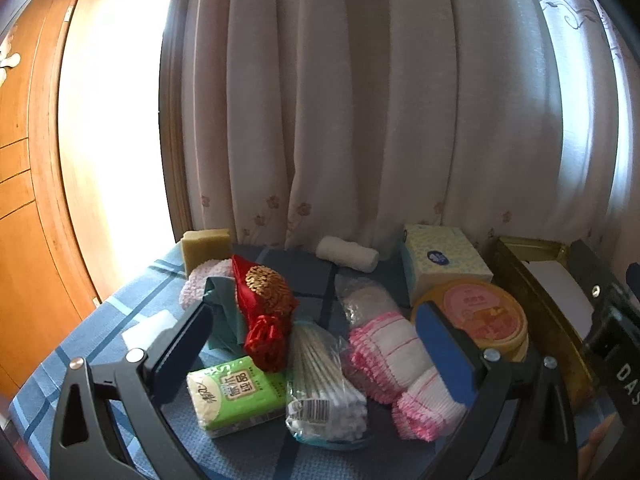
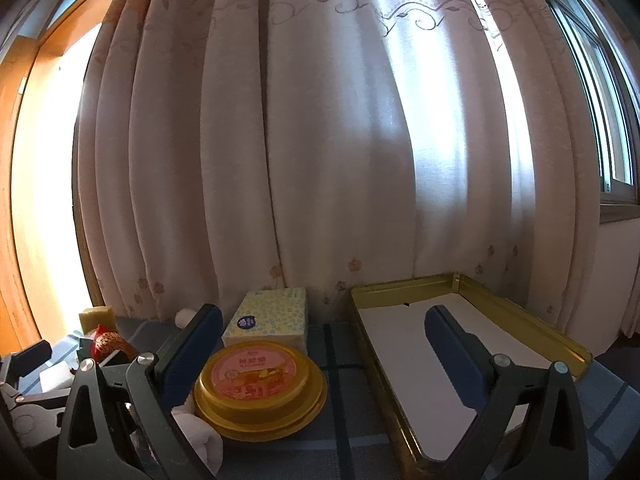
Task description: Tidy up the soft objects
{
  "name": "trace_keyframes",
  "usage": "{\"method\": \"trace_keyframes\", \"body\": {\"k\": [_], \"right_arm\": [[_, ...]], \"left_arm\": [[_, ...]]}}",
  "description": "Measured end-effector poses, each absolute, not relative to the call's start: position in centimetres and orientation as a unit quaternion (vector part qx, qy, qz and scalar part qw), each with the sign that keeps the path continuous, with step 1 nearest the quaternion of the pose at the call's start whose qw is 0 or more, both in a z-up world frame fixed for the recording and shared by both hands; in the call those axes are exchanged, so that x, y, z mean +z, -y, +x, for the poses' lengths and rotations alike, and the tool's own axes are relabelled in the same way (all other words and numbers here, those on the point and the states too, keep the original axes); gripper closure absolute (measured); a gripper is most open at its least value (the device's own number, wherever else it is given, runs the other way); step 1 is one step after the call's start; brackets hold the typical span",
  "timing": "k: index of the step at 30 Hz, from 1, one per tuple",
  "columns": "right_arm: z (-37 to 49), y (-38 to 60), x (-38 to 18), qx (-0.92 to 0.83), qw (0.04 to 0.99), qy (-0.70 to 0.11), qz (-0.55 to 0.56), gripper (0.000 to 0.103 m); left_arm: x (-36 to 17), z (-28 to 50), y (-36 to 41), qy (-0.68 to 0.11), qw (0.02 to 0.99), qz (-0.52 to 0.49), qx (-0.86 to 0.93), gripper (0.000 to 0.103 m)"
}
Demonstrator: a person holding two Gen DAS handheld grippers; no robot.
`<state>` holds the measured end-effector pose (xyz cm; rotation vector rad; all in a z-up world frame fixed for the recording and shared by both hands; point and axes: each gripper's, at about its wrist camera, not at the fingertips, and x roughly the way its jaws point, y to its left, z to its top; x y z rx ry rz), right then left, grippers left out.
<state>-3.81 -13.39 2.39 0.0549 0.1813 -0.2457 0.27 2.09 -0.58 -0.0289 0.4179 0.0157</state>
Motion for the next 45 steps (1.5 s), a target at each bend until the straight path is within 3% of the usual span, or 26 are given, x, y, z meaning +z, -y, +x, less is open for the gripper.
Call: {"method": "trace_keyframes", "body": {"k": [45], "right_arm": [[-2.3,13.2,1.3,-0.134,0.981,-0.142,0.005,0.001]], "left_arm": [[-0.7,-0.4,-5.5,-0.219,0.976,0.005,0.004,0.0]]}}
